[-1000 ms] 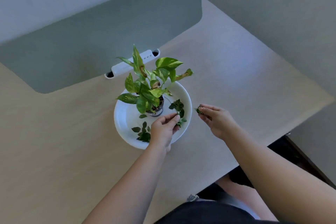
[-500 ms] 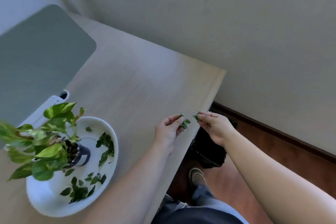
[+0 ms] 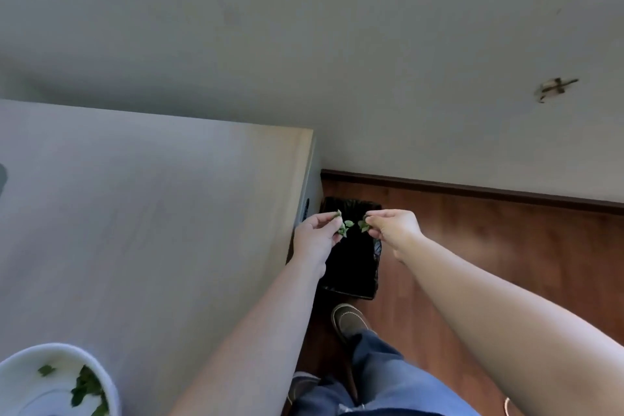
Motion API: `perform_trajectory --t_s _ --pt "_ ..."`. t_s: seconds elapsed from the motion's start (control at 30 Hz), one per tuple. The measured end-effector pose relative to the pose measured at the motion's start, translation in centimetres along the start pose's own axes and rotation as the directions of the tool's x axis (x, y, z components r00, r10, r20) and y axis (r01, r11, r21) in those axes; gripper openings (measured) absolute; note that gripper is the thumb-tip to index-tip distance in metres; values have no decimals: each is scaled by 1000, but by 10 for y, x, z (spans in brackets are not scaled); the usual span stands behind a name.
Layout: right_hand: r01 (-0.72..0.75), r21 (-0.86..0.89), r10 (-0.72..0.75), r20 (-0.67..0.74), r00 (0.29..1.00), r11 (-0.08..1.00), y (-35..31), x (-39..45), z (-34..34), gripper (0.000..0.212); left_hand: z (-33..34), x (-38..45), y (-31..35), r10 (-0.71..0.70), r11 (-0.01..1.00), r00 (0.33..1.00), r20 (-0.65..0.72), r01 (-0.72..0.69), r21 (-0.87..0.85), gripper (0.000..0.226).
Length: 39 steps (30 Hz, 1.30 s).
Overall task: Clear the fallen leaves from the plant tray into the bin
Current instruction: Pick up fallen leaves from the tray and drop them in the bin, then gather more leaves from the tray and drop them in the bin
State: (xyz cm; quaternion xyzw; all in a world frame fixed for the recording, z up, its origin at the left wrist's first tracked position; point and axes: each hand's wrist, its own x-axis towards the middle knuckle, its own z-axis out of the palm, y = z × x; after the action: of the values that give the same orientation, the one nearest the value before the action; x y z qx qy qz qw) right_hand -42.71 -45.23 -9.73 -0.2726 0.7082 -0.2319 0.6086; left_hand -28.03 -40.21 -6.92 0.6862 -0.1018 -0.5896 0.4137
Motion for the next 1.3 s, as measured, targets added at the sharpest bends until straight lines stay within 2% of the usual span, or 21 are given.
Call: perform_trajectory --t_s 0.1,0.2,0.3,0.37,0.43,0.67,0.87,0.97,1.1,1.2,1.3 --pt "-55 -63 54 -20 998 997 6 18 1 13 6 16 -6 -42 997 999 -31 44 64 14" --pt "-125 -89 124 -13 992 988 9 33 2 9 12 31 -10 -96 989 993 -63 102 104 15" --pt "-260 -112 271 101 957 959 6 39 6 37 13 42 -10 -189 967 980 -67 198 158 29" --pt "-297 -136 314 131 940 945 6 39 5 40 14 43 -9 -222 956 973 -71 231 179 37" --pt "-288 -159 310 140 940 944 2 37 8 41 8 40 -4 -221 960 971 -87 232 157 40" --pt "-254 -56 260 167 951 966 -6 36 -3 42 11 30 1 -206 966 977 -47 211 152 35" --pt "-118 -21 118 316 941 993 -39 -8 45 34 -23 -10 20 -94 995 995 -17 95 23 28" --pt "-53 -14 54 426 903 999 -55 -38 83 27 -51 -34 24 -26 994 999 -48 20 -107 17" --pt "30 -65 15 597 802 997 -64 -80 134 24 -103 -62 20 67 968 977 -205 -113 -222 15" --pt "77 -141 47 708 704 987 -57 -110 168 25 -139 -85 12 74 926 940 -334 -189 -326 14" --pt "118 -217 93 763 640 969 -44 -135 194 27 -170 -106 3 61 890 904 -423 -242 -387 15"
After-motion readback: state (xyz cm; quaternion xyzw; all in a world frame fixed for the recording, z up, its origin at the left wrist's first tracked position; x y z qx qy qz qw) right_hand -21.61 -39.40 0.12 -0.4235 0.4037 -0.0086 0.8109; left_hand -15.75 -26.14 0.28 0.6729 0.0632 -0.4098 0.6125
